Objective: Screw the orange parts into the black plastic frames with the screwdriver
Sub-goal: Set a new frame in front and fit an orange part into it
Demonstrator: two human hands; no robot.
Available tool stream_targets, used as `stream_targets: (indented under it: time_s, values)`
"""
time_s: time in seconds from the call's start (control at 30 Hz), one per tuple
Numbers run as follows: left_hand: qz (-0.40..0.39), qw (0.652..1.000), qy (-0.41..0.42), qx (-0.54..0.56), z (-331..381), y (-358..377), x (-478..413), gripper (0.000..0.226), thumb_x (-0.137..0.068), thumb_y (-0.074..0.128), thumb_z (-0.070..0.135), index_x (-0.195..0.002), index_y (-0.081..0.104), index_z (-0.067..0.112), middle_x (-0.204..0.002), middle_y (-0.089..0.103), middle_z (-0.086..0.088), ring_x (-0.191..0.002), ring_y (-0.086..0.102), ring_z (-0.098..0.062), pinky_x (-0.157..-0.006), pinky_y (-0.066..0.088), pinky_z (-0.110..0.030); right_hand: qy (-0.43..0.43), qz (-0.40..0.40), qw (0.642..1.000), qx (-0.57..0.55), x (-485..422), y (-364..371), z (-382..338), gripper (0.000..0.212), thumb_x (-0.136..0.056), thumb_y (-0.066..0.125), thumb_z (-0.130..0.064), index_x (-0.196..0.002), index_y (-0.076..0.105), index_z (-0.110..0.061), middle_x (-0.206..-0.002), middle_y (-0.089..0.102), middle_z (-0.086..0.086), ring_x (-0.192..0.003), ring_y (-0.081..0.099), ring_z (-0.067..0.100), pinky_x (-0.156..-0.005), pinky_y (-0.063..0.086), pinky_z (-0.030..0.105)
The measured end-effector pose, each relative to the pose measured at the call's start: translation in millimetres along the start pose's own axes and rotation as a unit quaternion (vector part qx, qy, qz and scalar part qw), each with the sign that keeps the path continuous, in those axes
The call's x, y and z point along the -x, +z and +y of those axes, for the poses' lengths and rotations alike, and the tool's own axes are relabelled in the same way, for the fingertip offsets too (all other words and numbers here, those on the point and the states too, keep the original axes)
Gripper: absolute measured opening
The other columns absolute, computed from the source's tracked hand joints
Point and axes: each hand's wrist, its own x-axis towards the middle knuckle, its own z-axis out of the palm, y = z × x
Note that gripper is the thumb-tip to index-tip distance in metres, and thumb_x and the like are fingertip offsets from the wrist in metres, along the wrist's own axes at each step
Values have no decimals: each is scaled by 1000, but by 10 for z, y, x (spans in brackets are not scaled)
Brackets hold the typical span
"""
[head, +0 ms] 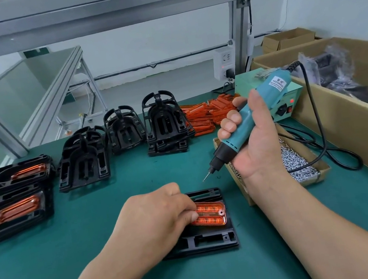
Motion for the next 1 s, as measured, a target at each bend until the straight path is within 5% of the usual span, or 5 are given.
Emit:
stream_targets:
  time_s: [0.7, 0.9, 1.0]
  values:
    - [-35, 997, 9, -65, 86, 13, -9, 27, -102, 50, 56, -113, 66, 38, -97, 53, 13, -79, 60, -12, -66, 45, -31, 3, 2, 1000, 11, -10, -5, 28, 28, -105, 61, -43, -94, 66, -17, -69, 47, -2, -57, 48, 11, -54, 45, 25]
    - [16, 994, 52, -91, 57, -5, -4, 11, -95, 68, 45, -88, 69, 37, -79, 51, 13, -52, 56, -12, -44, 42, -31, 1, -4, 1000, 12, -1, -4, 32, 28, -104, 61, -43, -94, 64, -17, -68, 47, -3, -56, 48, 10, -54, 45, 25]
    - [13, 998, 28, -63, -3, 63, 4, 21, -101, 54, 54, -103, 68, 38, -89, 50, 13, -67, 59, -13, -56, 43, -30, 1, -3, 1000, 13, 1, -10, 27, 28, -104, 61, -43, -95, 64, -17, -69, 48, -3, -56, 49, 11, -55, 45, 25]
